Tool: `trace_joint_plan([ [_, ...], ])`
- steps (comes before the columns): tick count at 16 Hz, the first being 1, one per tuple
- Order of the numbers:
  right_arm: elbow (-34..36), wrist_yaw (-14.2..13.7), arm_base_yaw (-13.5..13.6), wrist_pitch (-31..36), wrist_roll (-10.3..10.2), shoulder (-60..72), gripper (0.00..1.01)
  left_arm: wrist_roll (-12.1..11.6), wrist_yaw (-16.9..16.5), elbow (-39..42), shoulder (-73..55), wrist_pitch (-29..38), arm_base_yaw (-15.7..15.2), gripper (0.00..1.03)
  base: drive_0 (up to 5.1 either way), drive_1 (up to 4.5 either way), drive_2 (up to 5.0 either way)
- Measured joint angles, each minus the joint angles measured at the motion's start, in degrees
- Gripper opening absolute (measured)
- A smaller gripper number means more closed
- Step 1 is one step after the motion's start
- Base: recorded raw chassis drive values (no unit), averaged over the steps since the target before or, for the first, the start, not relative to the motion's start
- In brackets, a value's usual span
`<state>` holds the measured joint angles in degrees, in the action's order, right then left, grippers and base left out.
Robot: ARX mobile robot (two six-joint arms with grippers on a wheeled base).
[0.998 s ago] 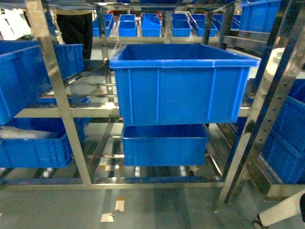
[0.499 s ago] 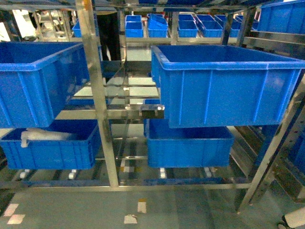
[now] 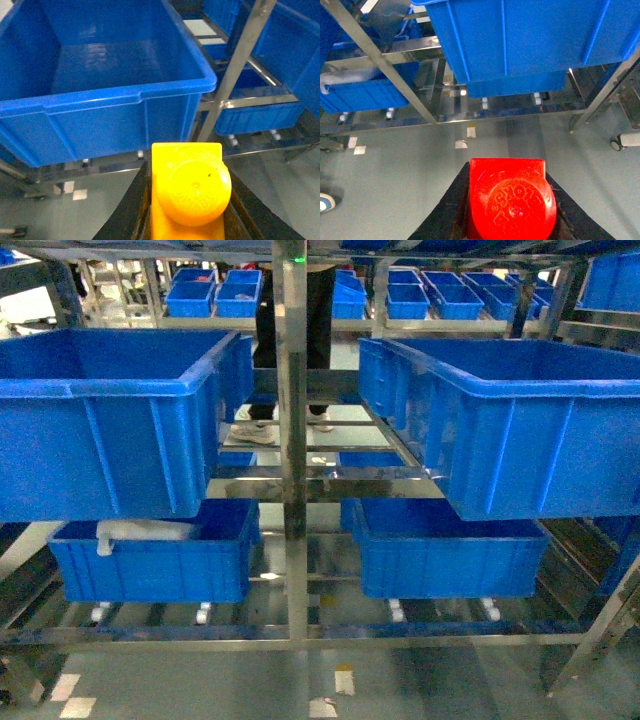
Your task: Sort and place red and yellow blocks in left bins
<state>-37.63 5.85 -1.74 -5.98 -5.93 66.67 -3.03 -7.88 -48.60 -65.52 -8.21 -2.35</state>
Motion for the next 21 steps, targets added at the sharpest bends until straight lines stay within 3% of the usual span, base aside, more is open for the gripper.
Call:
trace_joint_plan([
  [3, 0.0, 0.0, 0.2, -0.1, 0.0, 0.0, 0.28, 0.0, -0.1, 0.1, 0.0, -0.1, 0.4, 0.27, 0.0, 0.94, -1.0],
  [15, 0.0, 0.0, 0.2, -0.1, 0.0, 0.0, 0.28, 0.0, -0.1, 0.1, 0.1, 0.1, 0.3, 0.27, 0.0, 4.27, -4.2],
  [21, 0.0, -0.1, 0.2, 0.0, 0.0, 0.3, 0.28, 0.0, -0.1, 0.1, -0.2, -0.1, 0.4, 0.27, 0.0, 0.00, 0.0],
])
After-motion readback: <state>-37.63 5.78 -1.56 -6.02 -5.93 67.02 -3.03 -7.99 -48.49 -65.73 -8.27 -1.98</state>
